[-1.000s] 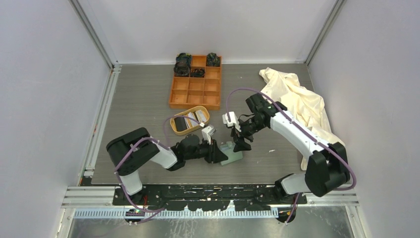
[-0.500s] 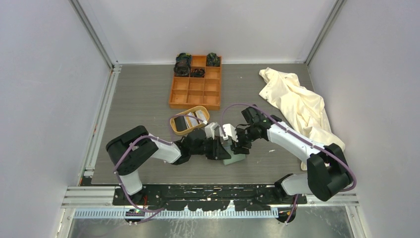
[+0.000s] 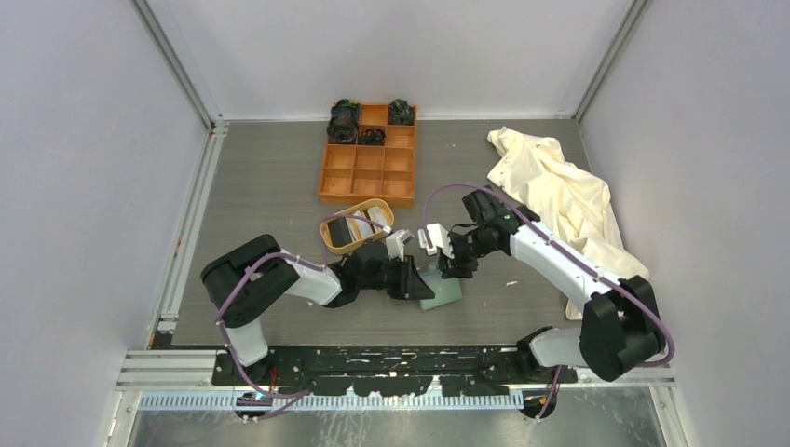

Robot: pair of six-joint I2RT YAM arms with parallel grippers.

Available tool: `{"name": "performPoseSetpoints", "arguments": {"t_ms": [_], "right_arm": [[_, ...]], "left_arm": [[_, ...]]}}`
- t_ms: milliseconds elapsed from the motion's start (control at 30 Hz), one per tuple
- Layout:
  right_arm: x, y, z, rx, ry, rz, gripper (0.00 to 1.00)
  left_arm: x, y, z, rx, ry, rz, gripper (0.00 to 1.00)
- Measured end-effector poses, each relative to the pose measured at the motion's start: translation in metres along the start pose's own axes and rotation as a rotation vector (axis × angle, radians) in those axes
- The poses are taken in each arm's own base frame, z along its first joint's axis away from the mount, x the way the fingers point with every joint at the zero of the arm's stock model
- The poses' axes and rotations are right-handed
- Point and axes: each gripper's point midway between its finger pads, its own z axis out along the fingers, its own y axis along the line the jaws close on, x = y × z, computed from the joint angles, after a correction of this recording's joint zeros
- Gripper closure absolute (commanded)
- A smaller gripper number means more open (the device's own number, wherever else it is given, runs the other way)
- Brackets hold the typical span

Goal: Put the credit cards into the card holder
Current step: Close the card holder at the center of the board.

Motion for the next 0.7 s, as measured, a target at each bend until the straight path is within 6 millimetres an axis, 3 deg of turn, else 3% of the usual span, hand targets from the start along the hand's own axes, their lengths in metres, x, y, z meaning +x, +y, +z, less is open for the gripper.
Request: {"name": "performPoseSetpoints", "arguments": {"t_ms": [233,700], "right_arm": [[0.008,-0.005,0.009,-0.017,0.018,0.034,0.64],[0.011,-0.022,0.016,0.0,0.04,0.054,0.66]], "left_arm": [[0.0,0.0,0.0,0.001,0.005,0.0,1.0],[0.001,0.0,0.0,0.002,0.013,-0.002,1.0]]}}
